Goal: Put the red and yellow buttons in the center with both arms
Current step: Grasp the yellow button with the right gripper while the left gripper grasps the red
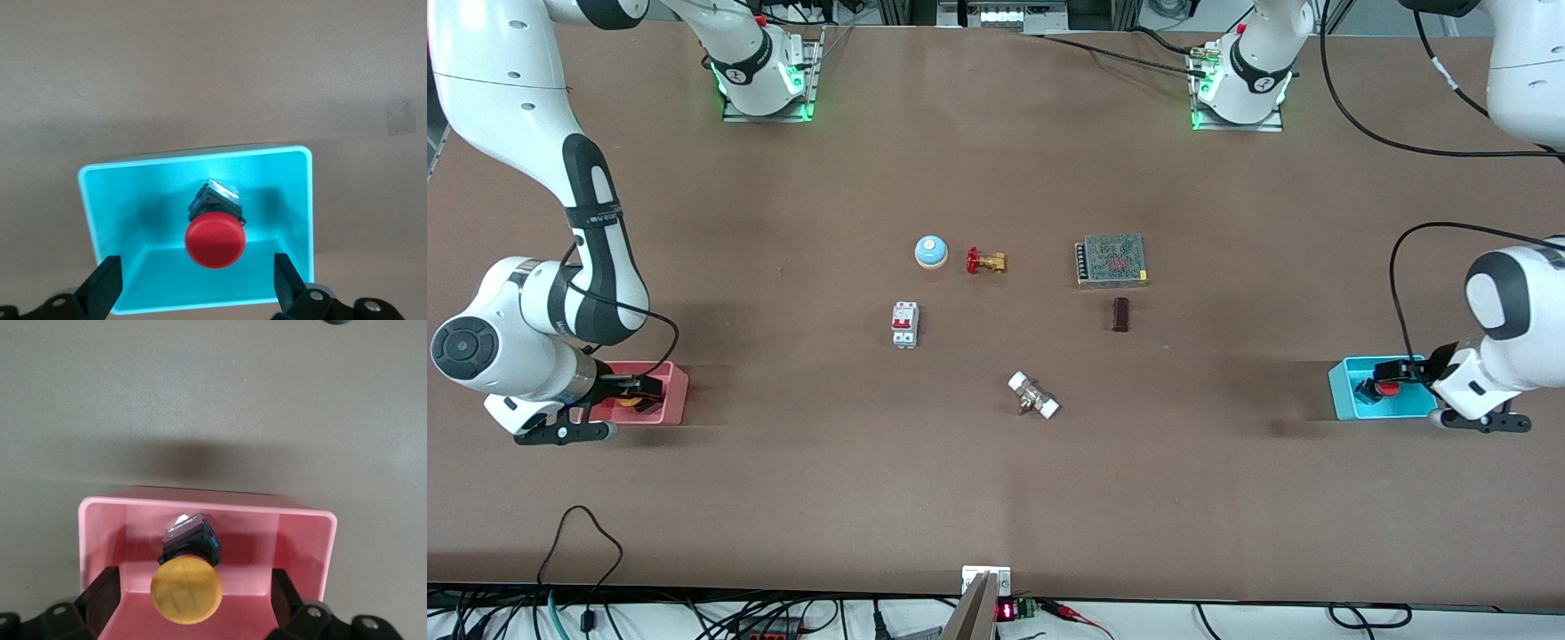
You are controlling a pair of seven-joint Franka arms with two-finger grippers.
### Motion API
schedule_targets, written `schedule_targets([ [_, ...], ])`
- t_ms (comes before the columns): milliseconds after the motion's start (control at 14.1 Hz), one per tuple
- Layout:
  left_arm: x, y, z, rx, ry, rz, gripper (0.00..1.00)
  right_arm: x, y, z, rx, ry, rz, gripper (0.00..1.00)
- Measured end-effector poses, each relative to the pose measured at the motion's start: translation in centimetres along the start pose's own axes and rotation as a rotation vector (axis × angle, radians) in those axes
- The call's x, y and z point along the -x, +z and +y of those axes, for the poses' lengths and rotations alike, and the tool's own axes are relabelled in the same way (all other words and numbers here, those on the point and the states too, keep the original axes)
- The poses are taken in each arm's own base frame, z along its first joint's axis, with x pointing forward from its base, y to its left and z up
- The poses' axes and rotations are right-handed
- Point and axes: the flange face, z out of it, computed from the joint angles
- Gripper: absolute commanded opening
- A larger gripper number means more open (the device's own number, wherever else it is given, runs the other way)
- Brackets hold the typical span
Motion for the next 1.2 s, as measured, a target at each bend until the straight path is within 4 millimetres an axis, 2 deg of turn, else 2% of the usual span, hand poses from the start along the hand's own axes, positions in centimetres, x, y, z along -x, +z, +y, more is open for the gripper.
schedule_targets([
  [142, -0.2, 0.6, 0.7, 0.002, 0.004, -0.009, 0.96, 0.0, 0.1, 0.0, 0.000, -0.001, 0.000, 0.59],
  [283, -0.2, 1.0, 0.9, 0.003, 0.003, -0.014, 0.86, 0.0, 0.1, 0.1, 0.000, -0.001, 0.000, 0.40],
  [354, -0.2, 1.0, 0.8, 0.002, 0.003, -0.011, 0.80, 0.0, 0.1, 0.1, 0.000, -0.001, 0.000, 0.25],
  [496, -0.3, 1.0, 0.8, 0.001, 0.002, -0.007, 0.65, 0.0, 0.1, 0.1, 0.000, -0.001, 0.000, 0.14],
  [779, -0.3, 1.4, 0.8, 0.002, 0.001, -0.009, 0.40, -0.3, -0.4, 0.1, 0.002, -0.002, 0.010, 0.12],
  [920, -0.3, 1.5, 0.8, 0.002, 0.000, -0.010, 0.33, -1.0, -2.1, 0.3, 0.005, -0.002, 0.027, 0.12],
  [1062, -0.3, 1.5, 0.7, 0.001, -0.001, -0.008, 0.31, -1.3, -5.5, 0.5, -0.005, -0.003, -0.008, 0.12],
  [1204, -0.4, 1.0, 0.5, -0.001, -0.004, 0.001, 0.30, -1.3, -10.2, 0.0, -0.023, -0.011, -0.051, 0.12],
])
